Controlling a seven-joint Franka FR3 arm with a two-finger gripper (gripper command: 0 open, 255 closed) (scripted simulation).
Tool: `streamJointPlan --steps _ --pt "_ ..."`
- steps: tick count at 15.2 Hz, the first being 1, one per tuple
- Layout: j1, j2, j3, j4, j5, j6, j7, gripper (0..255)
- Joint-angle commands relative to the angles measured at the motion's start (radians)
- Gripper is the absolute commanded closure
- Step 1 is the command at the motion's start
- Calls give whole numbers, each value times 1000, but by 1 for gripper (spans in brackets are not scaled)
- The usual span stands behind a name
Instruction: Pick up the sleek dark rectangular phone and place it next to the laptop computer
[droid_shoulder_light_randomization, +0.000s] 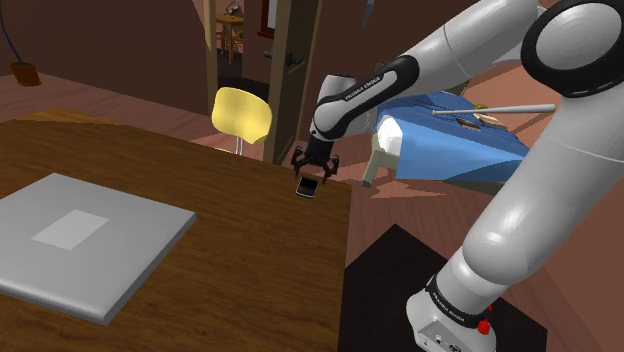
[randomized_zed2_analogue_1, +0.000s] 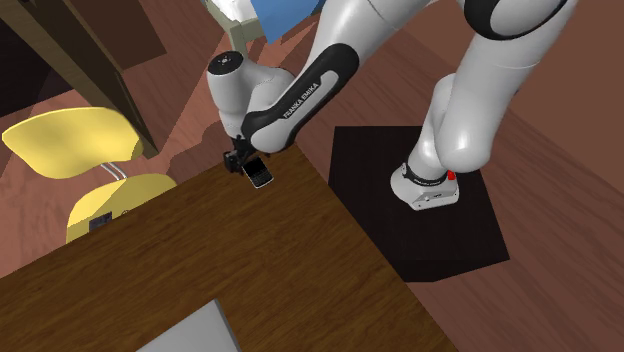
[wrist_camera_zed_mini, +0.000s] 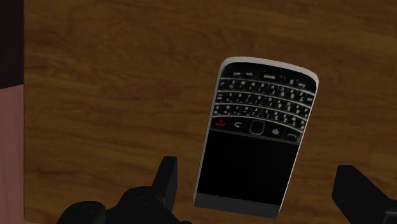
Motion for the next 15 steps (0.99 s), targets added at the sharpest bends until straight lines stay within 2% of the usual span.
streamJointPlan --steps 1,4,12,13,15 --pt "1 23 0 -1 -3 25 3 0" --pt "3 64 0 -8 -8 73 7 0" --pt "3 64 0 -8 -8 72 7 0" --pt "3 64 0 -8 -8 72 7 255" --pt "3 64 0 -9 -8 72 7 255"
